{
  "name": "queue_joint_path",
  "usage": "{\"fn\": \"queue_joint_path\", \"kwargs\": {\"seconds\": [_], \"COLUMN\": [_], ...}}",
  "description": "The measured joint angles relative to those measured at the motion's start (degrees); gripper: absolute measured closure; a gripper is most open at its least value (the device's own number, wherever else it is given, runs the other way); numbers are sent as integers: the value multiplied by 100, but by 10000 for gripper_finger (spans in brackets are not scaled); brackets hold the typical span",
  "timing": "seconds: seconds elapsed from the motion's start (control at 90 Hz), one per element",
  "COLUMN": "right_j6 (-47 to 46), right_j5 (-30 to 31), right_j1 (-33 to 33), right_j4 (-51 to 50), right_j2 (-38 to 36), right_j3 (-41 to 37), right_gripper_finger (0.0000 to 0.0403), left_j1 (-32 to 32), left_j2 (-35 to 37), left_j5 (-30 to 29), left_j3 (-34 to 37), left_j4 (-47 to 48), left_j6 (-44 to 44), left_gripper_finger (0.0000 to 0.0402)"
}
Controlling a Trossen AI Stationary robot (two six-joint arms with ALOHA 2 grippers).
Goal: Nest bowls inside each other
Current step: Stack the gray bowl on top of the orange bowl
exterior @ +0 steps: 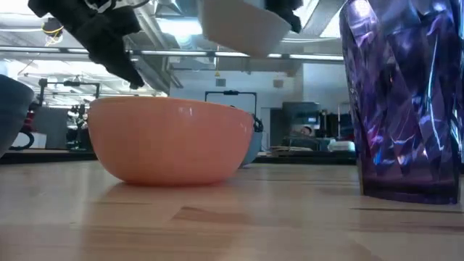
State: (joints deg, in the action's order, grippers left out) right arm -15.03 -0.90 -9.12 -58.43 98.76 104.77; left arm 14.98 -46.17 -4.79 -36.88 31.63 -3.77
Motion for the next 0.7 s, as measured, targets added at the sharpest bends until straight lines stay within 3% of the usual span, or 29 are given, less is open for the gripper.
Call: {"fn": "queue_joint_path", "kwargs": {"seconds": [0.322, 0.7], "right_j6": [-279, -299], "right_j5": [-1075, -1982], "right_j1": [586, 776], "right_j4": [853, 897], "right_j2": [820, 1418], "right_j3": [274, 276], "right_gripper_finger": [403, 403], "left_j1": [-136, -229], "left_j2": [-7, 7], "left_j5": [29, -165], "left_j3": [0, 0], "left_j4": [104, 138], "left_j6": [29, -68], "left_gripper_finger": [283, 283]}}
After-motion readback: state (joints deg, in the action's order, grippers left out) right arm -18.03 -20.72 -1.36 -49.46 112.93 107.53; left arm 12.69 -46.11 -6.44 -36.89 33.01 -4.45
